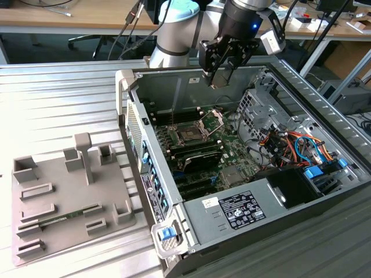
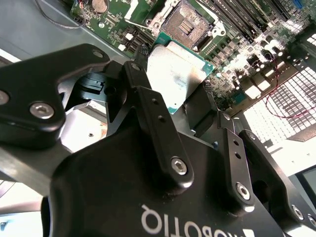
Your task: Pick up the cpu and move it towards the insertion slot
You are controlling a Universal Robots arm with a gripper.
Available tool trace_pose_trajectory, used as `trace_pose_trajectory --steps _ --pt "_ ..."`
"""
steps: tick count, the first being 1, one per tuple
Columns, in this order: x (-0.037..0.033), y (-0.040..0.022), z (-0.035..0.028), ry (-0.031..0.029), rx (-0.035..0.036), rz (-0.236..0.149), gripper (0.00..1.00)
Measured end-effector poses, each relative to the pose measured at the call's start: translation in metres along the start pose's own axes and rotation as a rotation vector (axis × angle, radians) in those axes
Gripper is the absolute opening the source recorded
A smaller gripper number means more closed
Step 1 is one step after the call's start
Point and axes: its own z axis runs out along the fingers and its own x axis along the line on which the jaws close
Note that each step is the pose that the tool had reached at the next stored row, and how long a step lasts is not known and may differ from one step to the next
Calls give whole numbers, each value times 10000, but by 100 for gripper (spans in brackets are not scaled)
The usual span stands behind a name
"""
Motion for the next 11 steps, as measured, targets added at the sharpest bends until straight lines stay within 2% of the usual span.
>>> trace_pose_trajectory --steps 11 --pt "0 -1 38 -1 -1 0 55"
